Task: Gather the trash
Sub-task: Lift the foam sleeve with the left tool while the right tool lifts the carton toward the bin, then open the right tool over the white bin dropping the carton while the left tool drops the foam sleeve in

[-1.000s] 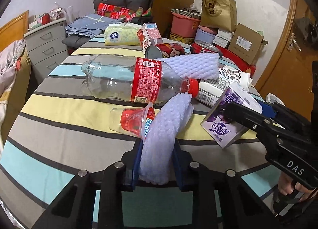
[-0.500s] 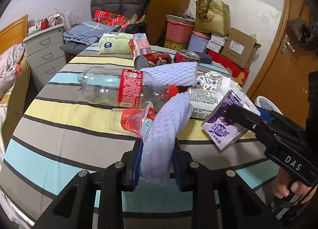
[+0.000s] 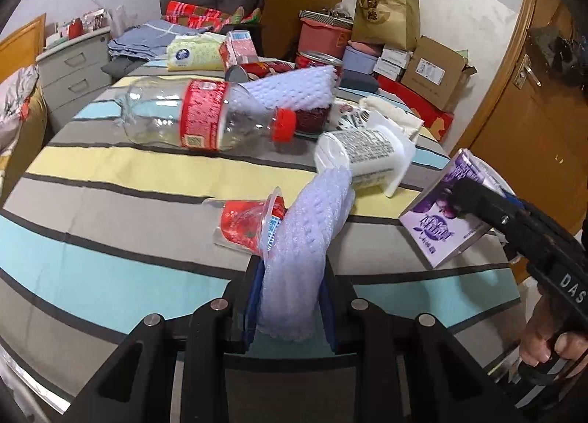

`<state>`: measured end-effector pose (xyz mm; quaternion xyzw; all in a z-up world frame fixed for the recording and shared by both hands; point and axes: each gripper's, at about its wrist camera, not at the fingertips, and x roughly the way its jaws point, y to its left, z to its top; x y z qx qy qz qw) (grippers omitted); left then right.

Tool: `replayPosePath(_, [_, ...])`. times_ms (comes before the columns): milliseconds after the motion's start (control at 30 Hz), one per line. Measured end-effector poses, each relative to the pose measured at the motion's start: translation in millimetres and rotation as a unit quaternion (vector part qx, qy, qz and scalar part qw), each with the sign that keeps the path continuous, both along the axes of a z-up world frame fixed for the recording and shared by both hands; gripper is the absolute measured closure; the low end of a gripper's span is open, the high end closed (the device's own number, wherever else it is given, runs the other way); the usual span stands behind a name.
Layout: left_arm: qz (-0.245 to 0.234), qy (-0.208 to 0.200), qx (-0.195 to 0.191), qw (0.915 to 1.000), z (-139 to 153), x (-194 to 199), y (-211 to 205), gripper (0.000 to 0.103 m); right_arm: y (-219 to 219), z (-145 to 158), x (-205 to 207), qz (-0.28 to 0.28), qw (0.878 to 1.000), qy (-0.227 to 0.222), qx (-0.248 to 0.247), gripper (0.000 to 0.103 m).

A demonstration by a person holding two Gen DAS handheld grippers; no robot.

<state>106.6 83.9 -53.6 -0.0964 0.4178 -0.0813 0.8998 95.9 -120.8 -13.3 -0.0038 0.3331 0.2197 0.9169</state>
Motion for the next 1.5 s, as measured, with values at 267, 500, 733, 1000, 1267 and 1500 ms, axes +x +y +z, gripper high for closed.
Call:
replayPosePath(267, [0.009,-0.003,0.017,0.9998,2,-14,-8,0.065,-12,-2,-5,-0.004,1.0,0.001,0.015,0.063])
replayPosePath(500, [-0.001,-0.016,0.03,0.9994,7,-28,-15,0.051,-19,-4,-9,-0.007,1.0,0.0,0.018,0.063])
replayPosePath(733, [-0.014,-0.016,0.033,0.9993,7,-26,-28,0.076,-28,-3,-9,-0.018,1.0,-0.003,0.024,0.063])
replayPosePath(1000, [-0.014,-0.002,0.03,0.9995,3,-5,-40,0.074,-39,-1,-10,-0.03,0.999,-0.004,0.024,0.063])
replayPosePath(1267, [-0.013,-0.008,0.036,0.9992,9,1,-54,0.078,-58,4,-11,-0.047,0.998,-0.008,0.029,0.063])
replayPosePath(1500, [-0.033,-0.047,0.031,0.9979,45,-10,-78,0.078,-84,13,-7,-0.072,0.997,-0.017,0.038,0.063])
